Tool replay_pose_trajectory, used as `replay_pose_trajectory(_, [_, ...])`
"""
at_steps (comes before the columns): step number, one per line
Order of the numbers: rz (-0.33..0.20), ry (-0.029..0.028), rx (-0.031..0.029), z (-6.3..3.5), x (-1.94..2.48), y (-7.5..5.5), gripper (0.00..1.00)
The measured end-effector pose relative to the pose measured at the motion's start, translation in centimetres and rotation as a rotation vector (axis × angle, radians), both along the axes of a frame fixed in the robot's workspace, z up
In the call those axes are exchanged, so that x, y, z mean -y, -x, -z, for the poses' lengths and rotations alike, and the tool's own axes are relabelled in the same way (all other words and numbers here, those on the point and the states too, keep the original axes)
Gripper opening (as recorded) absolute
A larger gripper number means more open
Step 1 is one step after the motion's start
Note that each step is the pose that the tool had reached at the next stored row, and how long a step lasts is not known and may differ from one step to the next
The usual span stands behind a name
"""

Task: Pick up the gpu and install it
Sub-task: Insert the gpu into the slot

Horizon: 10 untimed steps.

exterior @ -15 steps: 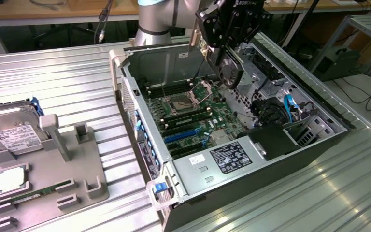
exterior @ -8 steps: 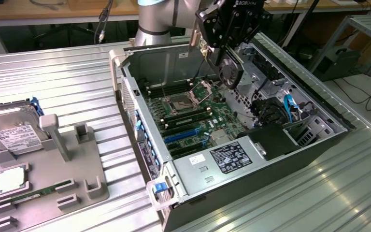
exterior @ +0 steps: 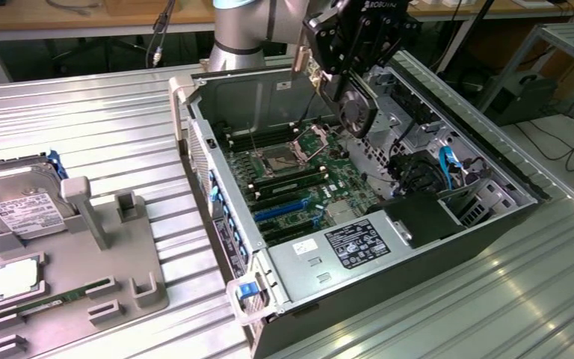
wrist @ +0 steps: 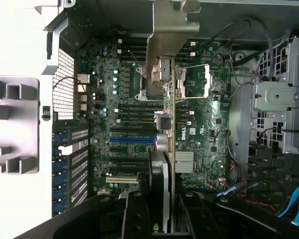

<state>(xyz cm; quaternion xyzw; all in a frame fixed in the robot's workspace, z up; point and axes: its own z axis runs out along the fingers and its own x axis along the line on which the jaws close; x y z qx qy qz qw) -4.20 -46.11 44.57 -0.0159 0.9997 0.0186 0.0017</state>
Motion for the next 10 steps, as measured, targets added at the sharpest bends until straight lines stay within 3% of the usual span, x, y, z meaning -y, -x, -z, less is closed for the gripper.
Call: replay_pose_trajectory(10, [-0.073, 0.0, 0.0, 0.0, 0.0, 0.0, 0.28])
